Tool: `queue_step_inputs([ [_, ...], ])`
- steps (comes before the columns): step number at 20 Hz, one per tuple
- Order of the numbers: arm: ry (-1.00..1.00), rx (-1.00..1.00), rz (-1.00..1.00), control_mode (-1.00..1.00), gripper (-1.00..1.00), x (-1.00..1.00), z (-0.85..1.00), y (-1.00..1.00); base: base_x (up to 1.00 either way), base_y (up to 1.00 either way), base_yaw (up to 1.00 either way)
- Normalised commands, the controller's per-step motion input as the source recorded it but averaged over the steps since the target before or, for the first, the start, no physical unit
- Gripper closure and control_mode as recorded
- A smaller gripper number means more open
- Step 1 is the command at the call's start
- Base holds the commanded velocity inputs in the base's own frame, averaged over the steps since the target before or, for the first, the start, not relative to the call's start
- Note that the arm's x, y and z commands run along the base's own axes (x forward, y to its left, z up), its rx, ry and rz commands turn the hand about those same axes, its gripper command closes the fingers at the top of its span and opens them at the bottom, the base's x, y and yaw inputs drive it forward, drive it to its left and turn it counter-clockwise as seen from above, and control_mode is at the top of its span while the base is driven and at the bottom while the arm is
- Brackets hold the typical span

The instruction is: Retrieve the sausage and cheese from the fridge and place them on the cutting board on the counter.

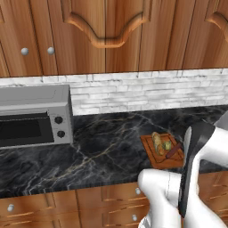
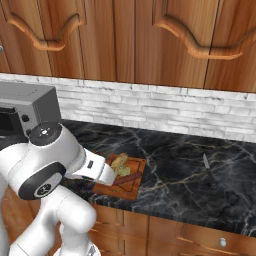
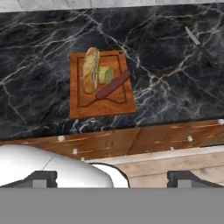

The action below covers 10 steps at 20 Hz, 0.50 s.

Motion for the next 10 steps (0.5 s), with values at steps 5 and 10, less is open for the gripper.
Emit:
queue_step_inputs([
  [5,-0.30,-0.24,0.00,-1.00,-1.00,-0.64,-0.46,0.74,0.00,0.00,0.00],
  [10,-0.33,-0.18,0.00,-1.00,-1.00,-0.39,-0.71,0.83,0.00,0.00,0.00],
])
